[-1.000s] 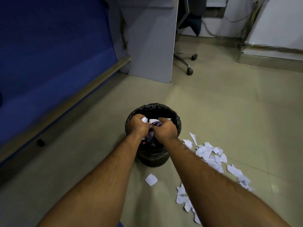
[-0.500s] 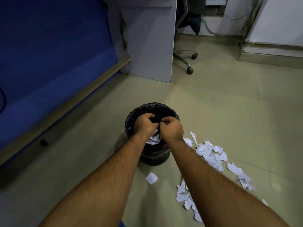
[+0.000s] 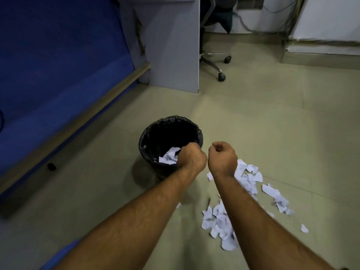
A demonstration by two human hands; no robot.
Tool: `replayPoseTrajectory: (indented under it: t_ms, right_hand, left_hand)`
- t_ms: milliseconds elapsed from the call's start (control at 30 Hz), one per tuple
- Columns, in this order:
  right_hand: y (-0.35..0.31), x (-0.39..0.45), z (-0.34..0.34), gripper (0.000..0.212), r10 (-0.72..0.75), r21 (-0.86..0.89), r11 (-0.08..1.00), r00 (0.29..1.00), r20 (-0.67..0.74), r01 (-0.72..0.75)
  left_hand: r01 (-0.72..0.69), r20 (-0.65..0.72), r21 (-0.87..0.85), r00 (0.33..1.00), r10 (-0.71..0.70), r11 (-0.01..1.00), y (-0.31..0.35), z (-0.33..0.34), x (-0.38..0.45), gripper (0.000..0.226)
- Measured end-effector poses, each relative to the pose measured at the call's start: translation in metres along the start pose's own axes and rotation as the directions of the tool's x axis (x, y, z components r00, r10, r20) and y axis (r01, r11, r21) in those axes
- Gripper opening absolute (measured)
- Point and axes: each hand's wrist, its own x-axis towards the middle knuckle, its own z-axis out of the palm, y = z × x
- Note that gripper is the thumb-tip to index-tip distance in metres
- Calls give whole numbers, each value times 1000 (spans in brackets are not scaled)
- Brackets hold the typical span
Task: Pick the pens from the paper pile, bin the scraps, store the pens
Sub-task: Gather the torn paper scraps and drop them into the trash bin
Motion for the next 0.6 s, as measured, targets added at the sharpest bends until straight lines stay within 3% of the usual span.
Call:
replayPoseTrajectory:
  t_ms: [133, 300, 367, 467, 600]
  right_hand:
    - [72, 1, -25, 27, 125, -162, 980, 990, 66, -113]
    - [165, -14, -36, 41, 216, -372, 918, 961, 173, -140]
    - [195, -24, -35, 49, 226, -548, 831, 960, 167, -100]
    - [225, -36, -26, 60, 152, -773, 633, 973, 176, 41]
    - [244, -46, -12, 72, 146, -772, 632, 968, 206, 68]
  left_hand:
    - [-33, 196, 77, 980, 18, 996, -22, 70, -27, 24]
    - [30, 257, 147, 964, -67, 989, -74, 135, -53, 37]
    - [54, 277, 205, 954, -111, 977, -98, 155, -62, 38]
    - [65, 236, 279, 962, -134, 958, -128, 177, -68, 42]
    - [66, 72, 409, 992, -104, 910, -147, 187, -68, 36]
